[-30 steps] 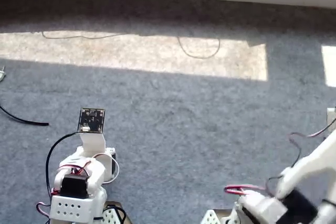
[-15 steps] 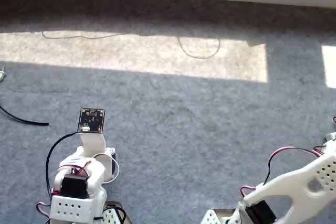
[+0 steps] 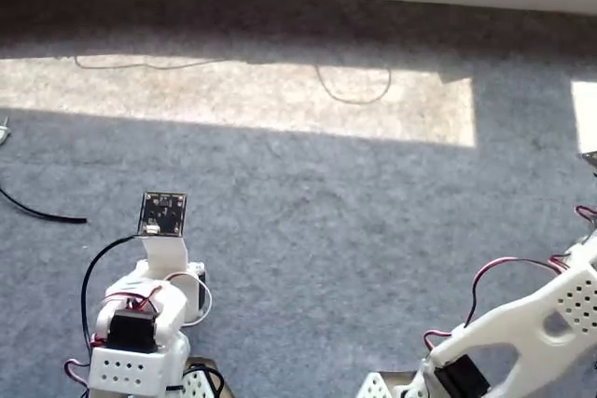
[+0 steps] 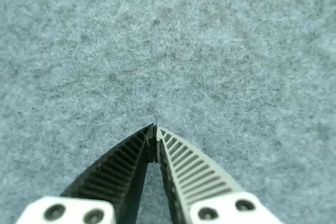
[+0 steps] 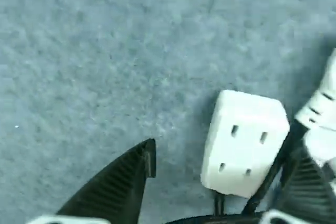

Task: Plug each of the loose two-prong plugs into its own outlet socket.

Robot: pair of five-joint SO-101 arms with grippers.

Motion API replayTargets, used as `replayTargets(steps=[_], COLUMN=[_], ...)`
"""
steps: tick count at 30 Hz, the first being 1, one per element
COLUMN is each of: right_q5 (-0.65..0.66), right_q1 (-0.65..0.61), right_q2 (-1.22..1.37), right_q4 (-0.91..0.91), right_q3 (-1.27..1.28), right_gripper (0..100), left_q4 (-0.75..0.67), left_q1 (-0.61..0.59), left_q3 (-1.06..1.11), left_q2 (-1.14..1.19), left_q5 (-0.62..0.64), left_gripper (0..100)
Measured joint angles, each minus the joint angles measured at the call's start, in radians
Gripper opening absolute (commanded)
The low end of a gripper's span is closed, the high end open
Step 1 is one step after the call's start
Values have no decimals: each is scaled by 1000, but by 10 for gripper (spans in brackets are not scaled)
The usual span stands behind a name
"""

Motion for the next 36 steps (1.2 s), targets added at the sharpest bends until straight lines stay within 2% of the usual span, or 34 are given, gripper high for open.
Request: replayTargets(steps=[6,13,18,23,32,36], right_q5=[0,0,-29,-169,-269,-382], right_q1=[-31,-31,-32,-34,-41,-81], right_q2=[-3,-6,-5,2,2,2], right_q4=[0,-40,-49,-21,0,0], right_q3=[66,61,31,-167,-583,-681], right_gripper=[365,187,176,176,176,176], left_q4=[0,0,0,0,0,0], left_q1=[0,0,0,0,0,0], left_q3=[0,0,0,0,0,0], left_q2=[0,0,0,0,0,0], left_q5=[0,0,0,0,0,0], left_gripper=[7,7,7,7,7,7])
